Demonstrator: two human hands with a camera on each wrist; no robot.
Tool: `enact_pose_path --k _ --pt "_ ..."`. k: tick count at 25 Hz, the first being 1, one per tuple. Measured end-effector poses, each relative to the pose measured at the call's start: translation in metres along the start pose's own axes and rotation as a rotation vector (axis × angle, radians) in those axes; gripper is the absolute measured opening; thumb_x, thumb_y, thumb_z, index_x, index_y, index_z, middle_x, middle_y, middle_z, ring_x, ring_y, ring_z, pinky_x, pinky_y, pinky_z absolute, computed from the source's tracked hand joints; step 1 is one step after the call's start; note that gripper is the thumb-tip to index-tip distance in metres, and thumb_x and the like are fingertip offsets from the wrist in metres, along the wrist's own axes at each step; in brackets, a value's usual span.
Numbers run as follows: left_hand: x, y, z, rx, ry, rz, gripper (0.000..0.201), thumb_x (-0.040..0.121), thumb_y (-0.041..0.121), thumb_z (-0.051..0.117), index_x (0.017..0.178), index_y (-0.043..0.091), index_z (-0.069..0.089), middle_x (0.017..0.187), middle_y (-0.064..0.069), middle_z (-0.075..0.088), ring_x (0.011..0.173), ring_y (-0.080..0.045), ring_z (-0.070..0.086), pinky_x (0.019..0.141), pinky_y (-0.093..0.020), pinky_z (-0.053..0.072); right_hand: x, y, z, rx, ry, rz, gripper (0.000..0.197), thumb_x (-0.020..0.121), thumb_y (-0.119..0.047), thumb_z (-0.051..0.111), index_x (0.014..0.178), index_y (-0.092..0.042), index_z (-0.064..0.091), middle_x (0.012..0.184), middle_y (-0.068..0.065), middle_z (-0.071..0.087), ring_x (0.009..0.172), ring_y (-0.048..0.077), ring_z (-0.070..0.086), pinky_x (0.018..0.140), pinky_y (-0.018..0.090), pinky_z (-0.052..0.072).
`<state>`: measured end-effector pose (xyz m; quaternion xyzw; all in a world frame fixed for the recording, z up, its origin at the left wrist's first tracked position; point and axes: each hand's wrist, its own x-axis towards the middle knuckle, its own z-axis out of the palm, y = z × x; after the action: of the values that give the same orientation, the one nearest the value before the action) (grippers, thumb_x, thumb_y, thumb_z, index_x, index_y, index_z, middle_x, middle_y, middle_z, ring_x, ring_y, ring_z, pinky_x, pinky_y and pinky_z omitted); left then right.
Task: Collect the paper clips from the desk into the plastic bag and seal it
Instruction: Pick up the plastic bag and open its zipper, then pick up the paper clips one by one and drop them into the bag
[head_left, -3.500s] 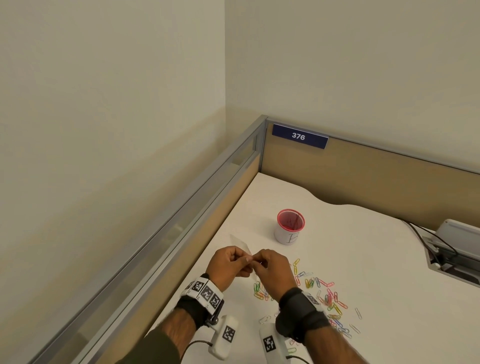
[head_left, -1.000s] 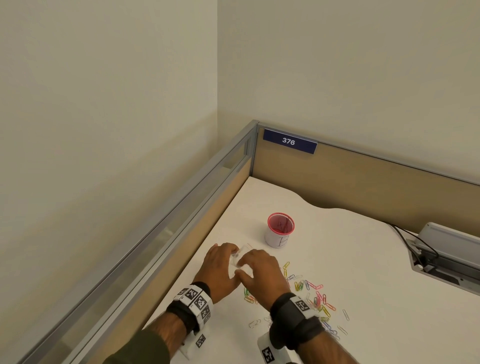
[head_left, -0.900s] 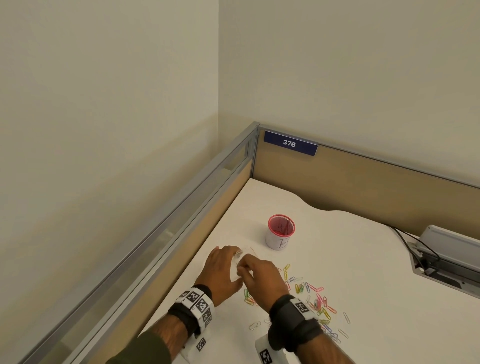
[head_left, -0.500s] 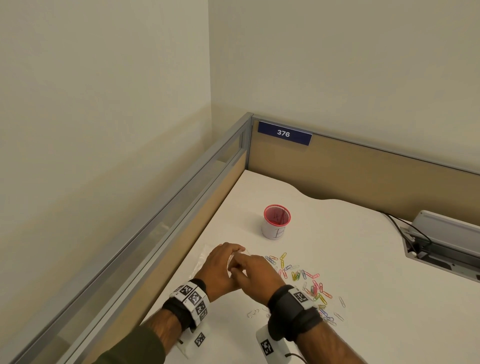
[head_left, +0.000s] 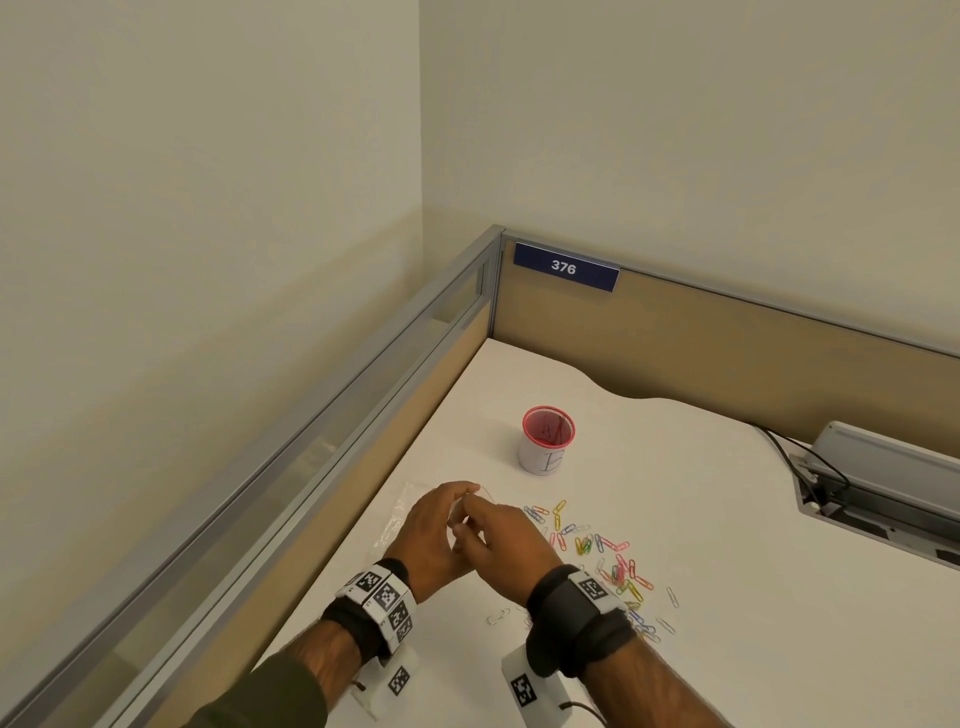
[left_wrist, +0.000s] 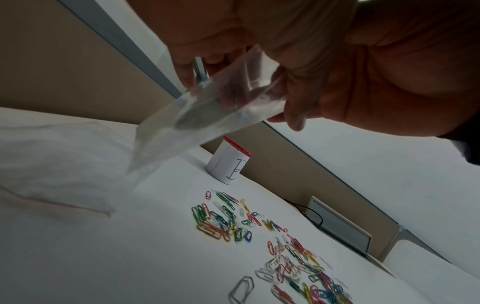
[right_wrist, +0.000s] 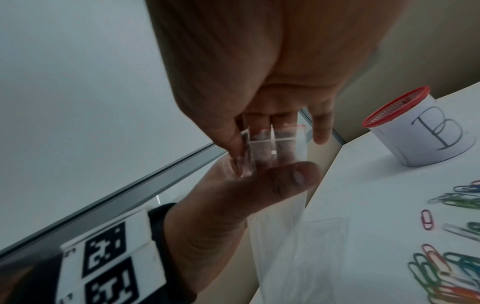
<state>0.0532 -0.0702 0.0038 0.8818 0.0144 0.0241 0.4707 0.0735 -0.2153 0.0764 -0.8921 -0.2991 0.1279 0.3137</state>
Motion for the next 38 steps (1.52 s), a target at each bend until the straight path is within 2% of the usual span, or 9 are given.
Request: enact_pose_path --k 3,7,12,14,21,23,27,34,38 --pt "0.001 0.003 -0.004 -0.015 0.064 -0.027 0.053 0.076 0.025 0.085 0.117 0.03 0.054 0.113 0.014 0.063 0.106 -0.004 0.064 0.092 -0.026 0.057 -0.004 -0.004 -0.005 0.029 0.077 -0.074 0.02 0.095 -0.04 0.048 0.108 -0.029 0.06 0.111 -0.01 0.066 0.098 0.009 0.058 0.09 0.026 0.048" --pt "-0.002 0.004 -0.021 -0.042 0.15 -0.018 0.053 0.075 0.018 0.086 0.114 0.027 0.051 0.112 0.008 0.065 0.109 -0.01 0.061 0.09 -0.012 0.042 -0.014 0.04 -0.031 0.036 0.308 -0.02 0.017 0.094 -0.035 0.052 0.106 -0.027 0.062 0.105 -0.012 0.065 0.092 0.004 0.058 0.083 0.019 0.048" --pt "-0.008 0.001 -0.037 -0.087 0.195 -0.059 0.057 0.075 0.014 0.087 0.117 0.024 0.049 0.112 0.014 0.061 0.109 -0.01 0.058 0.093 -0.019 0.041 -0.07 0.183 -0.04 -0.234 0.072 0.722 0.033 0.092 -0.021 0.052 0.125 -0.018 0.055 0.13 0.007 0.055 0.115 0.024 0.055 0.099 0.036 0.046" --pt "-0.008 -0.001 -0.037 -0.091 0.204 -0.064 0.058 0.075 0.013 0.087 0.117 0.023 0.05 0.112 0.015 0.06 0.108 -0.011 0.058 0.094 -0.019 0.042 -0.091 0.206 -0.027 -0.303 0.039 0.878 0.039 0.091 -0.019 0.049 0.13 -0.015 0.049 0.133 0.011 0.048 0.122 0.029 0.049 0.102 0.038 0.044" --pt "-0.007 -0.003 -0.024 -0.09 0.168 -0.068 0.058 0.073 0.014 0.088 0.12 0.015 0.053 0.114 0.013 0.061 0.115 -0.018 0.059 0.098 -0.026 0.043 -0.077 0.182 -0.002 -0.139 0.065 0.698 0.03 0.093 -0.03 0.054 0.12 -0.018 0.06 0.125 0.006 0.058 0.108 0.021 0.059 0.099 0.034 0.048" --pt "-0.006 -0.003 -0.023 -0.087 0.162 -0.055 0.059 0.073 0.014 0.089 0.12 0.016 0.053 0.115 0.011 0.061 0.115 -0.02 0.059 0.098 -0.028 0.044 -0.091 0.184 -0.008 -0.083 0.077 0.696 0.043 0.084 -0.039 0.067 0.122 -0.021 0.056 0.125 0.003 0.057 0.106 0.018 0.058 0.095 0.032 0.049" --pt "-0.007 -0.006 -0.029 -0.08 0.165 -0.052 0.06 0.073 0.013 0.088 0.121 0.016 0.053 0.119 0.004 0.063 0.116 -0.02 0.059 0.101 -0.031 0.045 -0.113 0.174 0.001 -0.227 -0.145 0.734 0.078 0.061 -0.058 0.077 0.126 -0.027 0.048 0.122 0.001 0.047 0.111 0.02 0.051 0.09 0.033 0.049" --pt "-0.004 0.001 -0.016 -0.077 0.121 -0.084 0.064 0.074 0.015 0.088 0.123 0.021 0.048 0.124 0.0 0.061 0.118 -0.021 0.057 0.096 -0.025 0.042 -0.08 0.168 0.009 -0.127 0.062 0.664 0.032 0.089 -0.037 0.059 0.115 -0.017 0.058 0.117 0.005 0.054 0.103 0.023 0.058 0.089 0.031 0.049" --pt "-0.003 0.0 -0.016 -0.065 0.125 -0.086 0.064 0.074 0.016 0.088 0.124 0.02 0.048 0.124 0.0 0.061 0.119 -0.021 0.057 0.097 -0.027 0.043 -0.103 0.206 -0.019 -0.241 0.233 0.884 0.028 0.094 -0.016 0.047 0.118 -0.008 0.057 0.125 0.013 0.051 0.115 0.029 0.051 0.099 0.038 0.045"
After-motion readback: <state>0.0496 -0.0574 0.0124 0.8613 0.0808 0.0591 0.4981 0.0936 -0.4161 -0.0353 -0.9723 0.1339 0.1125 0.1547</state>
